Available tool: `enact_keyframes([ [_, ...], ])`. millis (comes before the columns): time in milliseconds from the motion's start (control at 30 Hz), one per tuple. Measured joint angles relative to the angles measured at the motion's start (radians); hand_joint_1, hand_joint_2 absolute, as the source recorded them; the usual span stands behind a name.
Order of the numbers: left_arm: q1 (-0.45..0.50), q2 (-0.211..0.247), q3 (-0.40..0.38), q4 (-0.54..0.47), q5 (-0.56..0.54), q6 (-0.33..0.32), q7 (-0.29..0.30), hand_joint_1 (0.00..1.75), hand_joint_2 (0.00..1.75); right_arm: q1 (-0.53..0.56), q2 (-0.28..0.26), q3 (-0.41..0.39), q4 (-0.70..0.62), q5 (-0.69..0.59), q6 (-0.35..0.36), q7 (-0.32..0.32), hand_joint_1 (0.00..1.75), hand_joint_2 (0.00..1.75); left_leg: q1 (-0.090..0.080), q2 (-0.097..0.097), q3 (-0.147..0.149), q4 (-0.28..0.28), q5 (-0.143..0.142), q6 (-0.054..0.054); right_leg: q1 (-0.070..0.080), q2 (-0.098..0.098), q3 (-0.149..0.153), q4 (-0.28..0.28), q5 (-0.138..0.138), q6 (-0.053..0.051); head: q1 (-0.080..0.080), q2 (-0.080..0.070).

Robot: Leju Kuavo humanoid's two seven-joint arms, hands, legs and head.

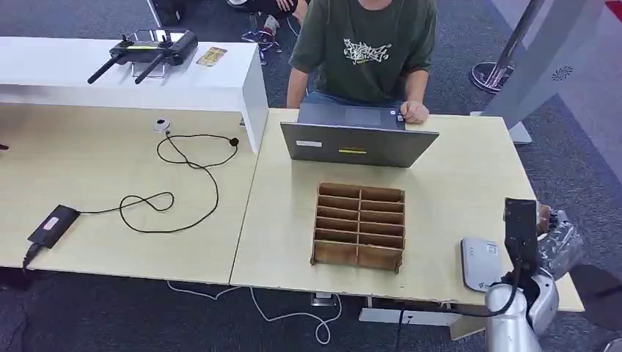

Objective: Pass the card to the sensor for recognition and then transmit it.

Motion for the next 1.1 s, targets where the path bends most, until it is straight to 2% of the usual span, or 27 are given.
enact_keyframes([
  [1100,0.001,-0.002,-0.004,0.0,0.001,0.022,0.002,0.0,0.0,0.076,0.002,-0.043,-0.036,0.027,0.032,0.034,1.75,1.75,0.0,0.0,0.0,0.0,0.0,0.0,0.0,0.0,0.0,0.0,0.0,0.0,0.0,0.0],
])
